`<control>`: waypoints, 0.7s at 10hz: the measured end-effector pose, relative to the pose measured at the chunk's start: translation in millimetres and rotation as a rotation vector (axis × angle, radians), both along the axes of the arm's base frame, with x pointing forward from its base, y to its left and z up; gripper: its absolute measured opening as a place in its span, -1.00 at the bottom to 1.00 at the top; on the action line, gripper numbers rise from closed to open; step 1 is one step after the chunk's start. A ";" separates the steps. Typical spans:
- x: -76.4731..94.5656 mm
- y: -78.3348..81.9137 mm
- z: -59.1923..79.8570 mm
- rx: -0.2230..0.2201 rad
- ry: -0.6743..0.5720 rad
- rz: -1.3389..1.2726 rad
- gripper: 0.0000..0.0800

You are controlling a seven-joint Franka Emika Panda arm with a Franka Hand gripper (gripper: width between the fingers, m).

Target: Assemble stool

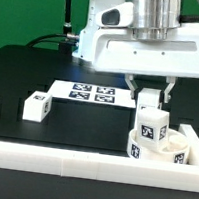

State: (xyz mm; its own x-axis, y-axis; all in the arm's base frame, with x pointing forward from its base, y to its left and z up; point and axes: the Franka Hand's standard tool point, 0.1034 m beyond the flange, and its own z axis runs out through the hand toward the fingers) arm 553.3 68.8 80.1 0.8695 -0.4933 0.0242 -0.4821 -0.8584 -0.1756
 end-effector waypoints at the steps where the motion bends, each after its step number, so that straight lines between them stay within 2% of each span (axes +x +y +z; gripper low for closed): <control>1: 0.2 0.9 0.2 0.011 0.008 -0.063 -0.16; 7: 0.7 24.7 1.7 0.192 0.105 -0.892 -0.16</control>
Offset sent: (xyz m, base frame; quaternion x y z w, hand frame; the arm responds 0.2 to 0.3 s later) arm -0.0109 0.0121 -0.0043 0.0111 -0.0063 0.3097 0.9507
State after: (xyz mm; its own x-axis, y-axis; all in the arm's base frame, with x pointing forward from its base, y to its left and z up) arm 554.0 93.5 81.7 0.1580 -0.9699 -0.1850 -0.9734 -0.1215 -0.1944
